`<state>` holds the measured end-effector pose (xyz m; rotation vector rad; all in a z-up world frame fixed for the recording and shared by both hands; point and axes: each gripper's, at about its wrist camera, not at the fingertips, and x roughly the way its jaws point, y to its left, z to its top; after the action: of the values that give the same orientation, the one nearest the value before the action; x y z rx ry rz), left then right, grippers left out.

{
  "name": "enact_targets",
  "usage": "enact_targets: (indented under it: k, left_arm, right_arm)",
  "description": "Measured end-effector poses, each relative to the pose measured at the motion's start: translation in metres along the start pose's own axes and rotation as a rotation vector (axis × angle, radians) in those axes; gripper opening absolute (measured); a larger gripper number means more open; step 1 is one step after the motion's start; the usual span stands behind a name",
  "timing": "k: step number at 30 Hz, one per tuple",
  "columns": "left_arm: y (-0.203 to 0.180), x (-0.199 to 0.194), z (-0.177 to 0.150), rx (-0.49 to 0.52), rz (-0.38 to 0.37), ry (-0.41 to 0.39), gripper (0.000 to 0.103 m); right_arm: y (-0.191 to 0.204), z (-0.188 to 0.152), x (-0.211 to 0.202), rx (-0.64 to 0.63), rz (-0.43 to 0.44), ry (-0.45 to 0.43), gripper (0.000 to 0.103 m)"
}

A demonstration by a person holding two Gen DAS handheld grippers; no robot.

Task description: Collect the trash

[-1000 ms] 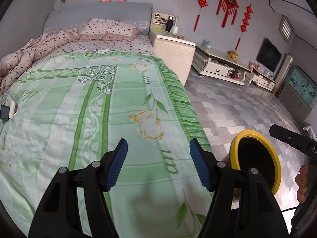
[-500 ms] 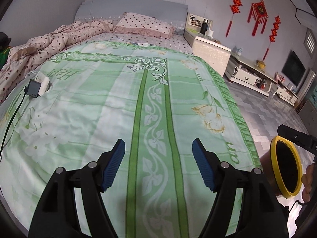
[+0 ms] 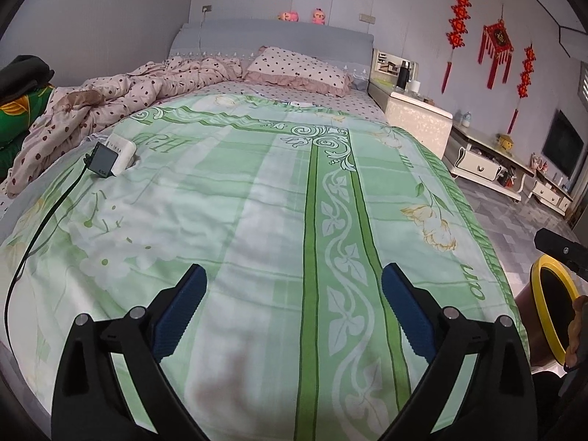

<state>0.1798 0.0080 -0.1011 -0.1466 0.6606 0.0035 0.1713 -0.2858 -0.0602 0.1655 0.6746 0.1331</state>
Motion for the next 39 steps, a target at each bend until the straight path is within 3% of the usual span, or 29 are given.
enact_targets:
  k: [11,21,39]
  left_arm:
    - [-0.021,-0.047,-0.001,0.035,-0.003,-0.123,0.095]
    - [-0.042,-0.105,-0.005,0.043,-0.069,-0.212,0.095]
    - [-0.072,-0.167,-0.013,0.078,-0.13,-0.297,0.095]
  right_arm:
    - [0.016,-0.006,-0.032,-0.058,-0.054,-0.13,0.095]
    - [0.022,-0.005,-0.084,-0.072,-0.121,-0.267,0.095]
    - [0.024,-0.023,-0.131,-0.034,-0.171,-0.348,0.095]
